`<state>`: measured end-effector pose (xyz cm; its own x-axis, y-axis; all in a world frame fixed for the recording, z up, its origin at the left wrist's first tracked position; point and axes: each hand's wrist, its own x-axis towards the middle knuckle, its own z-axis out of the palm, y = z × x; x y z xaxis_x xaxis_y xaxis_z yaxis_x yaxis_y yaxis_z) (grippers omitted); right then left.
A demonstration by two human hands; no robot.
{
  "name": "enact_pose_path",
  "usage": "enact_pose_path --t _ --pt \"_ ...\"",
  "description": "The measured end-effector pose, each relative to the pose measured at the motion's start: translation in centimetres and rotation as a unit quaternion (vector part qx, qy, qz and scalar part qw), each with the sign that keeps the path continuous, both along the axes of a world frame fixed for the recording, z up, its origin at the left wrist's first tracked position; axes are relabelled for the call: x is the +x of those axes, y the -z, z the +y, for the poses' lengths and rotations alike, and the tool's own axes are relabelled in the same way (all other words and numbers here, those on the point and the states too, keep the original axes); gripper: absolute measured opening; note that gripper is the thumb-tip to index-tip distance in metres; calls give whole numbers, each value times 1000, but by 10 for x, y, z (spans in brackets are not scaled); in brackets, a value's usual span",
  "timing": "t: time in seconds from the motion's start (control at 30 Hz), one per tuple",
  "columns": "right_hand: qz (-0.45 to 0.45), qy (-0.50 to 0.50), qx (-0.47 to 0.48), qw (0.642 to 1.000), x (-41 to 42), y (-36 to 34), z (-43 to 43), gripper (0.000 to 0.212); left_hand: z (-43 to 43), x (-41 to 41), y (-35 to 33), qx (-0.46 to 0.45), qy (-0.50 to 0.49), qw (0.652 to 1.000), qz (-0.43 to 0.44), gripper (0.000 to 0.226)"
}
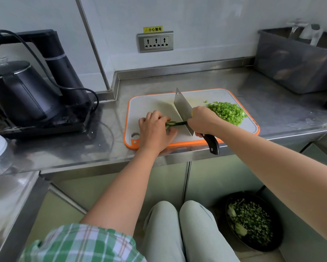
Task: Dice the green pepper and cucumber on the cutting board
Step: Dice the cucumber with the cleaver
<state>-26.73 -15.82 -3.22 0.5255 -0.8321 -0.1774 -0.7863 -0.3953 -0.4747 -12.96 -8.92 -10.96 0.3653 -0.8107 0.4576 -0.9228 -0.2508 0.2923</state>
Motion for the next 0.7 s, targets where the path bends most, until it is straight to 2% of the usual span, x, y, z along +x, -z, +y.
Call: enact_pose_path --t 0.3,0.47,0.6,0.7 --pt "-42 19 -24 999 -2 -4 -5 9 -2 6 1 -30 -7 999 21 18" --pt "9 -10 0 1000 -3 -10 -1 16 0 2 0 2 -40 999 13 26" --pt "-7 -4 15 1000 -2 -7 0 13 1 6 -6 73 18 997 -6 36" --pt "-8 -2 24 1000 2 -2 0 13 1 19 -6 77 63 995 4 37"
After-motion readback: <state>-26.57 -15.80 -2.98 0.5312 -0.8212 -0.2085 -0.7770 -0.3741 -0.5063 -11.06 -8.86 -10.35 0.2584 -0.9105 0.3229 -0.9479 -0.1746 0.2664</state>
